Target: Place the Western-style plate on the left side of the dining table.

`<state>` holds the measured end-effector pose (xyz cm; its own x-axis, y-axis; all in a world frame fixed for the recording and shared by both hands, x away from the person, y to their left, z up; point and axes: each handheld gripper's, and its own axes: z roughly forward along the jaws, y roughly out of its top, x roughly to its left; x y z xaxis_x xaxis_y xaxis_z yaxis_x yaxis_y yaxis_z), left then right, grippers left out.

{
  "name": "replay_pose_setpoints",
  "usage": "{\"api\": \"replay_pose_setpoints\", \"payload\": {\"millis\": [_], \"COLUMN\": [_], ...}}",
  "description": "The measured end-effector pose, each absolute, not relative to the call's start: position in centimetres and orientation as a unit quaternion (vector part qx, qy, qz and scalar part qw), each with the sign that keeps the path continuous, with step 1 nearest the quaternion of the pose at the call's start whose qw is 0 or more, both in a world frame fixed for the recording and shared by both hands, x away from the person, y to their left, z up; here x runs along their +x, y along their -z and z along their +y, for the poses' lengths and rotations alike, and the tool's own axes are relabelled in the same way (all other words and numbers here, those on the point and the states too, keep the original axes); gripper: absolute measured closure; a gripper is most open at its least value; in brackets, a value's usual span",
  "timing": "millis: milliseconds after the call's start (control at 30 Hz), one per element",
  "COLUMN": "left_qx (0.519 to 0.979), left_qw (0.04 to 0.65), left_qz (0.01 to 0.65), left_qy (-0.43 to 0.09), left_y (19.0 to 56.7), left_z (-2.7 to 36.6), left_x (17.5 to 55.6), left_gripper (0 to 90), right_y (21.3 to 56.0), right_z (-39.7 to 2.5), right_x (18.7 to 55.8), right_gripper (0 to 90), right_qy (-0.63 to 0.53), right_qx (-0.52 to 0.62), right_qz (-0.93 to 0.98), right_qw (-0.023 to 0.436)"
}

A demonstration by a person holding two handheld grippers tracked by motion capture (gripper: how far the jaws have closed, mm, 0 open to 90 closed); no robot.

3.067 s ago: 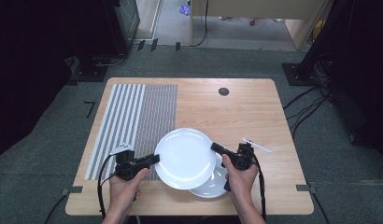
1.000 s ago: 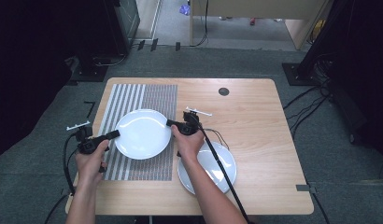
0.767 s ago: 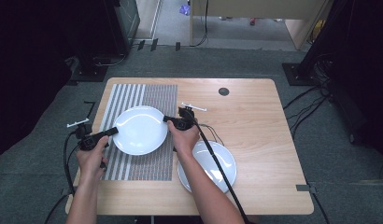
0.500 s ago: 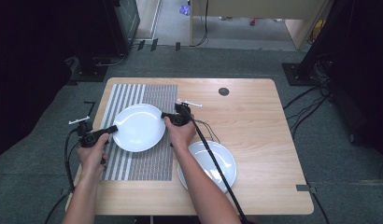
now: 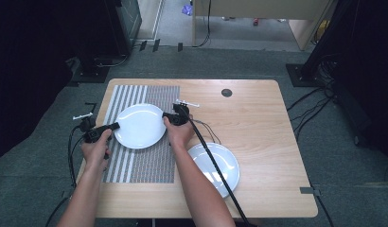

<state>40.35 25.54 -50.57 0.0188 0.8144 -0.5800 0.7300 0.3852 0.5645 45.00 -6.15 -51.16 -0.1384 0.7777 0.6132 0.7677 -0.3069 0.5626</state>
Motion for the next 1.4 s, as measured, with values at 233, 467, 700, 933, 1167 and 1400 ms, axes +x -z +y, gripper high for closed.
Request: {"api": "replay_pose_setpoints", "payload": {"millis": [233,467,700,933,1167,1400], "left_qx": [0.558,0.583,0.604,0.603,0.6,0.617], "left_qw": [0.44,0.439,0.413,0.414,0.439,0.432], "left_qz": [0.702,0.68,0.673,0.669,0.655,0.636], "left_qy": [-0.054,-0.076,-0.11,-0.133,-0.135,-0.167], "left_y": [50.8,51.1,50.2,49.0,47.8,46.8], "left_z": [25.2,25.1,25.1,25.0,24.5,23.5], "left_x": [40.6,40.6,40.1,38.4,36.4,34.2], "left_gripper": [79.9,65.2,39.8,24.5,19.7,18.6], "right_y": [52.0,52.1,51.2,49.4,47.6,46.2], "right_z": [-5.8,-5.8,-6.1,-7.5,-9.6,-11.9], "right_x": [45.3,45.3,44.9,44.3,43.2,41.7], "right_gripper": [84.0,79.9,64.2,45.6,36.6,32.5], "right_qy": [-0.471,-0.477,-0.459,-0.462,-0.467,-0.463], "right_qx": [0.655,0.636,0.636,0.599,0.594,0.587], "right_qz": [0.59,0.606,0.617,0.65,0.65,0.659], "right_qw": [0.026,0.035,0.059,0.07,0.076,0.078]}}
